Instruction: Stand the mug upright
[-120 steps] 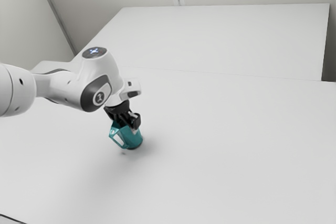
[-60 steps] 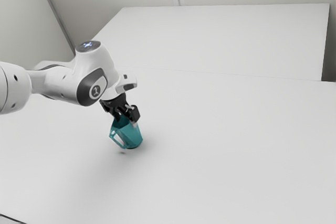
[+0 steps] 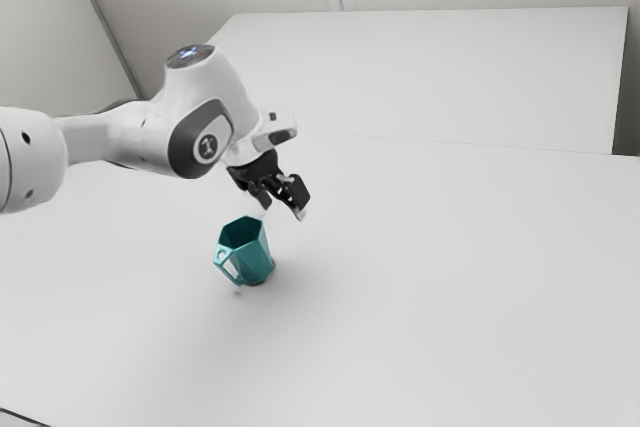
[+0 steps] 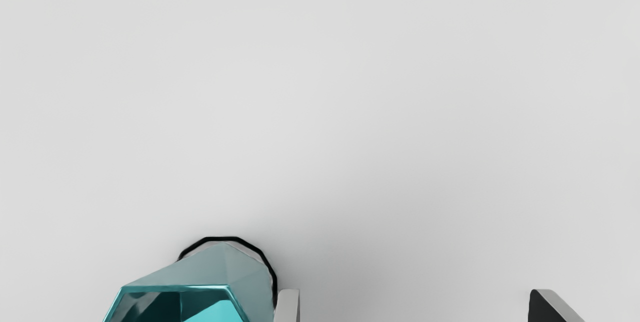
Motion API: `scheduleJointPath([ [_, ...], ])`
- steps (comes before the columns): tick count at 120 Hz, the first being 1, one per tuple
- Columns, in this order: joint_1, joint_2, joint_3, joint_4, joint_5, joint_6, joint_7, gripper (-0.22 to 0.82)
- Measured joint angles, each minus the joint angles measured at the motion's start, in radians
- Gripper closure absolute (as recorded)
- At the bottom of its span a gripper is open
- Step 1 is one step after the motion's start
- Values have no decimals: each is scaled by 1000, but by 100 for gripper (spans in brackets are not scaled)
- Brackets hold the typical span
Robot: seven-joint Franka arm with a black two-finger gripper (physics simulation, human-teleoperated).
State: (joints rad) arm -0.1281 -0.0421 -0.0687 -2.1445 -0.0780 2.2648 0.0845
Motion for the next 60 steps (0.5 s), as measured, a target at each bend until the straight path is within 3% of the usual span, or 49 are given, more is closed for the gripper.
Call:
scheduleJointPath([
  [43, -26, 95, 39, 528, 15, -473, -23, 3],
  [60, 23, 116, 48, 605, 38, -605, -40, 1],
])
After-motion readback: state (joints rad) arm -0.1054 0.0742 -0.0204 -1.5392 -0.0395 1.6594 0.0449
